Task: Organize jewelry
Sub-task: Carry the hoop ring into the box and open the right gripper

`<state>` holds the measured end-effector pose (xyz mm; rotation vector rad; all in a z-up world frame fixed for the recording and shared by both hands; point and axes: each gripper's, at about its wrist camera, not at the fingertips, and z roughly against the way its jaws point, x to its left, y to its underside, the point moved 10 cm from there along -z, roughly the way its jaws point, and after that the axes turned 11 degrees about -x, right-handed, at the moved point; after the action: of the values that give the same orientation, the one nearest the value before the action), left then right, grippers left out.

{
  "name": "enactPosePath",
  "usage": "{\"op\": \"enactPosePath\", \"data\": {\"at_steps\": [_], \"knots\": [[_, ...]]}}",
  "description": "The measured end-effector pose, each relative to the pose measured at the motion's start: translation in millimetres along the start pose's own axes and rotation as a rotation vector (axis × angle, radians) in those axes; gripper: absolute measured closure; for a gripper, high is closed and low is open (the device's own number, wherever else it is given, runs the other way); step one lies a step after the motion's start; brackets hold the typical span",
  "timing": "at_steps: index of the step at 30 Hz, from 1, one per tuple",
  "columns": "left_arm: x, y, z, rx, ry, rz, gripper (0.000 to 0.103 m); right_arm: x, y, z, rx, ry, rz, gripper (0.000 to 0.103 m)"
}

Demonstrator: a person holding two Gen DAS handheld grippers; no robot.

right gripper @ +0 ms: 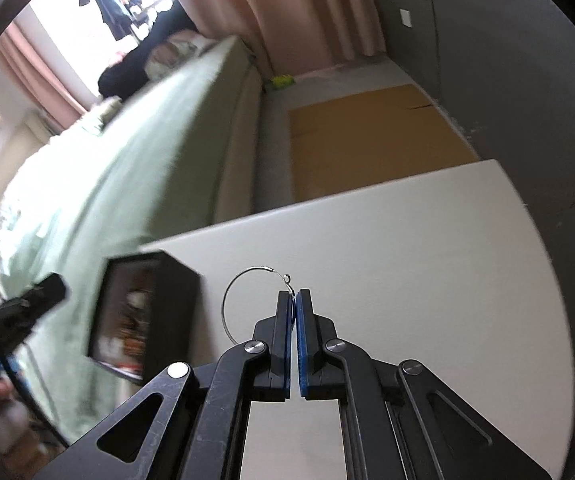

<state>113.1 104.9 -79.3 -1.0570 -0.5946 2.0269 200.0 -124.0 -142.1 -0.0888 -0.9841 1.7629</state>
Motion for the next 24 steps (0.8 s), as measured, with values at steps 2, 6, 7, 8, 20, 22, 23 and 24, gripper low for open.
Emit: {"op": "enactPosePath", "data": {"at_steps": [2, 6, 7, 8, 20, 22, 23, 24], "knots": [[7, -6, 5, -0.011, -0.011, 0.003, 0.032, 13, 1, 2, -0.013, -0.054, -0.024, 0.099], [32, -19, 16, -0.036, -0.028, 0.062, 0.032, 40, -1, 0, -0.031, -0.146, -0.043, 0.099], [37, -21, 18, -0.042, -0.033, 0.073, 0.032, 48, 0, 1, -0.036, -0.171, -0.044, 0.099], [41, -24, 21, -0.049, -0.038, 0.083, 0.032, 55, 1, 1, -0.042, -0.189, -0.044, 0.099], [65, -40, 38, -0.093, -0.035, 0.152, 0.032, 126, -2, -5, -0.072, -0.412, -0.06, 0.099], [67, -41, 40, -0.096, -0.035, 0.155, 0.032, 137, 1, -11, -0.071, -0.433, -0.059, 0.099], [67, -41, 40, -0.096, -0.035, 0.154, 0.032, 136, 2, -14, -0.067, -0.417, -0.049, 0.099], [66, -42, 40, -0.098, -0.031, 0.153, 0.032, 136, 9, -26, -0.031, -0.369, -0.026, 0.098]]}}
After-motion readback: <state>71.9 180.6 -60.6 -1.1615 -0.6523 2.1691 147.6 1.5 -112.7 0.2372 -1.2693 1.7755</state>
